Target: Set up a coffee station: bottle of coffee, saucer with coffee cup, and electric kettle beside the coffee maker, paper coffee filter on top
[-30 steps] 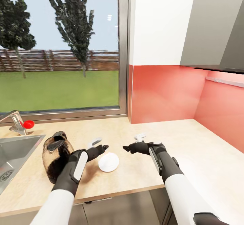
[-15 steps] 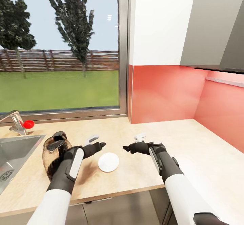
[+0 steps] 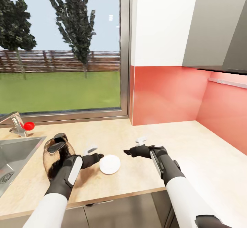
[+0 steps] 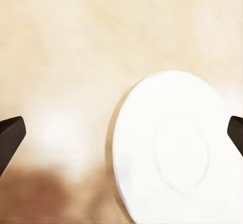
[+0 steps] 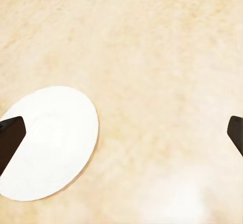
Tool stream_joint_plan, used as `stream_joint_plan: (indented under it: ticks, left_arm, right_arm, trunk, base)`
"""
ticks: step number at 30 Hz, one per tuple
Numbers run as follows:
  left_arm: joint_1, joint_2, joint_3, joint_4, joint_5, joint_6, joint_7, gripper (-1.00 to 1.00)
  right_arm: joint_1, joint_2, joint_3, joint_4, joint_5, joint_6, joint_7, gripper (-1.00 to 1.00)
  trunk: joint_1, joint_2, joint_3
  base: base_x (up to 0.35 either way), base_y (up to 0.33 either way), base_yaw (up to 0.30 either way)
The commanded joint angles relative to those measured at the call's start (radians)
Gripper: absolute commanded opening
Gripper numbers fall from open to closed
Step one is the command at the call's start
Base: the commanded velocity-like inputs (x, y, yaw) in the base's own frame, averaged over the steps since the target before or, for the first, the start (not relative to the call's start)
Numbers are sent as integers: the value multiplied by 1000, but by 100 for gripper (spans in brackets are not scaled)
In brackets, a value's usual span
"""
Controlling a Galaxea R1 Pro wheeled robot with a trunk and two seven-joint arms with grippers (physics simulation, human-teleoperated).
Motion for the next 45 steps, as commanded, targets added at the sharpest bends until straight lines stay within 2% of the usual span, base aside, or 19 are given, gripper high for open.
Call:
stream_joint_plan:
  ticks: [1,7,17,18,21,31,36,40,45]
  left_arm:
    - [-1,0,3,7,7,6,3,100]
    - [-1,0,3,45,6,5,4,100]
    - [-1,1,3,52,9,7,3,100]
    - [5,-5,-1,49,15,10,-3,100]
    - [13,0,1,52,28,13,-8,100]
    - [-4,4,2,41,17,16,3,100]
    - [-4,4,5,34,21,38,1,100]
    - [-4,4,5,33,29,61,0,100]
    - [-11,10,5,32,57,89,0,100]
  right_arm:
    - [-1,2,-4,-1,9,4,8,100]
    - [-1,7,-3,3,9,5,10,100]
    - [-1,7,-1,60,8,5,11,100]
    - [1,7,-2,65,2,3,17,100]
    - [2,7,-1,71,-15,9,34,100]
    - [2,7,0,15,-62,51,27,100]
    - [2,7,2,25,-90,79,32,100]
    - [2,7,2,48,-93,101,52,100]
    - [3,7,1,76,-93,129,80,100]
  trunk:
    - [0,-2,-2]
    - [0,-2,-2]
    - [0,-2,-2]
    - [0,-2,-2]
    - [0,-2,-2]
    - [0,-2,-2]
    - [0,-2,-2]
    - [0,-2,-2]
    - [0,-2,-2]
  base:
    - [0,0,0]
    - [0,0,0]
    - [0,0,0]
    - [0,0,0]
    - [0,0,0]
    - [0,0,0]
    - [0,0,0]
    - [0,0,0]
    - [0,0,0]
